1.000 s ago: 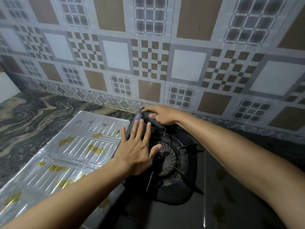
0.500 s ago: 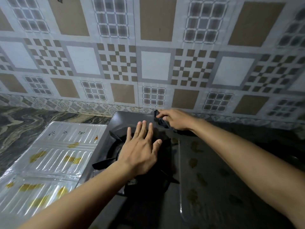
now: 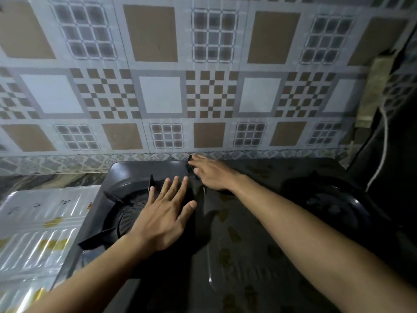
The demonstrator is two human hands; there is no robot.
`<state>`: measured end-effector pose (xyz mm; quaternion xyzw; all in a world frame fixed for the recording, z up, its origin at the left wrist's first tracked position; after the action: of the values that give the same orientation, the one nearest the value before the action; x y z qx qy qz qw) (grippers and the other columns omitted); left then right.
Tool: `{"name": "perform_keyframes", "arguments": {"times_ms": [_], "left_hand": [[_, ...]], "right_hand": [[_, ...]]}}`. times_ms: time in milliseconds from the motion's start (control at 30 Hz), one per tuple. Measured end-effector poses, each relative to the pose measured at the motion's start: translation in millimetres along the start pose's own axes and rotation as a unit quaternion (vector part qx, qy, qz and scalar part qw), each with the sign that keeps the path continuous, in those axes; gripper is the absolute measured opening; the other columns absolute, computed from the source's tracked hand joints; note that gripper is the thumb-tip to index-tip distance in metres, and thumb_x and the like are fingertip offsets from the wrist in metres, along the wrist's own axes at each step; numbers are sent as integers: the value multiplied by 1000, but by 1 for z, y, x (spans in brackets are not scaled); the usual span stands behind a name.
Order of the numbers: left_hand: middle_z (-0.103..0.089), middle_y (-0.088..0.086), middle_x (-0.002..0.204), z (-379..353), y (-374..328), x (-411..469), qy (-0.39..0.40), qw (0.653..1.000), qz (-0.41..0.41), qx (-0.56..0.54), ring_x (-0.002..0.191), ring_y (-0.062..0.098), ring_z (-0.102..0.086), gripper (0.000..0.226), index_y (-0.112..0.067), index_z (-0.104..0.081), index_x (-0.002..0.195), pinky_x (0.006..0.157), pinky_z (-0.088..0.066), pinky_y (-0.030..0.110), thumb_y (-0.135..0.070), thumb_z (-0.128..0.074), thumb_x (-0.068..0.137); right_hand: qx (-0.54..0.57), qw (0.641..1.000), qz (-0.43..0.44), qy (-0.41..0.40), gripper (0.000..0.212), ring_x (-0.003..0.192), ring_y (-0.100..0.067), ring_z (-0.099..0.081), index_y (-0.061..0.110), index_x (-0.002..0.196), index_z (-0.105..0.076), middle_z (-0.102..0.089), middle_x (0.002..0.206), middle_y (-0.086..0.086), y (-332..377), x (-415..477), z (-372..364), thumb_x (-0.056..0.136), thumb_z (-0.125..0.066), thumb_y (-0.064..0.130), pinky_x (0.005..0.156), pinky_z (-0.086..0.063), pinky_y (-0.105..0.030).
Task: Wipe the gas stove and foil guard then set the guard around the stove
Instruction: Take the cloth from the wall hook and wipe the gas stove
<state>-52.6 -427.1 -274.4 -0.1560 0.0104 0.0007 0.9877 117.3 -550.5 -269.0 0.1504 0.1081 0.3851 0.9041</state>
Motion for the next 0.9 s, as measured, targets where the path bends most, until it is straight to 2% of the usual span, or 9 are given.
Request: {"name": "perform_keyframes", "arguments": {"times_ms": [200, 367, 533, 633, 767, 900], "left_hand": [[15, -1, 164, -2, 0, 1, -14, 998, -25, 63, 148, 17, 24, 86, -24, 11, 156, 119, 17, 42, -72, 10, 84], [17, -2, 164, 1, 1, -6, -8, 995, -15, 98, 148, 21, 25, 78, -32, 12, 155, 118, 17, 54, -72, 2, 89], [17, -2, 164, 5, 5, -13, 7, 996, 3, 94, 148, 25, 24, 72, -45, 11, 153, 115, 17, 62, -72, 2, 86], [19, 1, 164, 5, 7, -18, 26, 997, 14, 76, 147, 26, 25, 71, -49, 15, 151, 114, 16, 64, -73, 3, 85], [17, 3, 165, 0, 10, -17, 19, 998, 10, 57, 148, 27, 23, 66, -48, 16, 150, 113, 14, 65, -66, -2, 89], [17, 4, 165, -2, 11, -18, 17, 998, 8, 63, 150, 29, 19, 66, -46, 15, 151, 114, 11, 65, -66, -3, 91]], "right_hand": [[-11, 994, -110, -7, 51, 151, -17, -2, 10, 156, -17, -6, 165, -5, -41, -34, 13, 108, -25, 26, 120, -2, -31], [-28, 978, -206, -16, 51, 152, -23, 1, 5, 155, -13, -1, 165, -10, -75, -61, 24, 108, -23, 22, 121, -3, -36], [-36, 949, -309, -44, 54, 149, -33, -6, 3, 153, -19, -6, 163, -16, -91, -70, 28, 104, -32, 22, 121, -13, -48], [-21, 929, -364, -63, 62, 148, -37, -7, 2, 153, -11, -4, 162, -21, -81, -76, 29, 101, -39, 17, 120, -15, -50], [-10, 919, -386, -79, 64, 149, -39, -2, 2, 154, -6, 5, 162, -24, -62, -89, 16, 100, -39, 14, 121, -13, -48], [-23, 921, -380, -88, 59, 147, -39, -12, 1, 152, -15, -3, 161, -26, -39, -109, 0, 100, -39, 18, 119, -20, -46]]}}
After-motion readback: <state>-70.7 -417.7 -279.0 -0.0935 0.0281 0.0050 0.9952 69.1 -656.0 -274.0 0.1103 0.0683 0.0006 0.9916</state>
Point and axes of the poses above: each hand's wrist, its own x-axis towards the middle knuckle, its own z-axis out of the back of the hand, y = z × x, the point moved 1 cm from there along x, towards the middle knuckle
